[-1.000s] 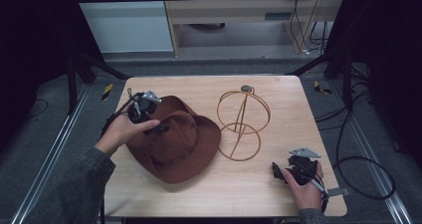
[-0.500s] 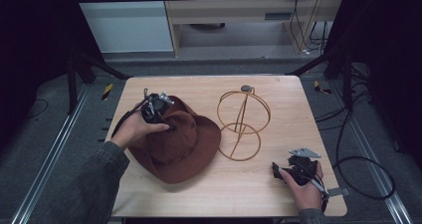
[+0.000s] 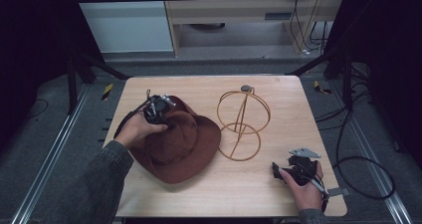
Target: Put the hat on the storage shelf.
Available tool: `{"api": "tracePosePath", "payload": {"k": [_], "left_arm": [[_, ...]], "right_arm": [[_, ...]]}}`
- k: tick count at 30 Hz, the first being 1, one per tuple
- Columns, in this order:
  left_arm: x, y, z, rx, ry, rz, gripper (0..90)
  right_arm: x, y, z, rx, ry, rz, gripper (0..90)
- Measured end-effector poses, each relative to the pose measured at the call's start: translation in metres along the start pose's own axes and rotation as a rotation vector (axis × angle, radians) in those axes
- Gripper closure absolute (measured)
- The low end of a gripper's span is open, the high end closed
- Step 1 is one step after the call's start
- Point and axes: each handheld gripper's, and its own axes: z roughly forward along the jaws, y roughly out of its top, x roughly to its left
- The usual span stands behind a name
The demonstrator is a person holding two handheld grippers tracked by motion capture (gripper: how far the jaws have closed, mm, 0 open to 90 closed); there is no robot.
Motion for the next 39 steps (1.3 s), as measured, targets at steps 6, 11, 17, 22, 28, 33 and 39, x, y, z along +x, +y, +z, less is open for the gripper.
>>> {"api": "tracePosePath", "payload": {"k": [6, 11, 17, 22, 28, 33, 39], "left_arm": [[0.000, -0.002, -0.009, -0.022, -0.004, -0.001, 86.0], [-0.001, -0.005, -0.021, -0.055, -0.009, 0.000, 87.7], [-0.005, -0.013, -0.040, -0.107, -0.004, -0.005, 87.6], [-0.007, -0.022, -0.056, -0.164, -0.007, -0.003, 87.8], [-0.008, -0.032, -0.076, -0.213, -0.012, -0.004, 88.0], [-0.008, -0.039, -0.090, -0.243, -0.012, 0.001, 87.9], [-0.008, -0.041, -0.101, -0.253, -0.008, 0.009, 88.4]], "right_arm": [[0.000, 0.000, 0.000, -0.002, 0.001, -0.003, 0.5], [0.000, 0.000, 0.000, -0.002, 0.001, -0.004, 0.4], [0.000, 0.000, 0.000, -0.001, 0.002, 0.000, 0.4], [0.000, 0.000, 0.000, -0.001, 0.001, 0.000, 0.4], [0.000, 0.000, 0.000, -0.001, 0.002, 0.000, 0.4], [0.000, 0.000, 0.000, -0.002, 0.001, -0.004, 0.5], [0.000, 0.000, 0.000, -0.002, 0.000, -0.005, 0.4]]}}
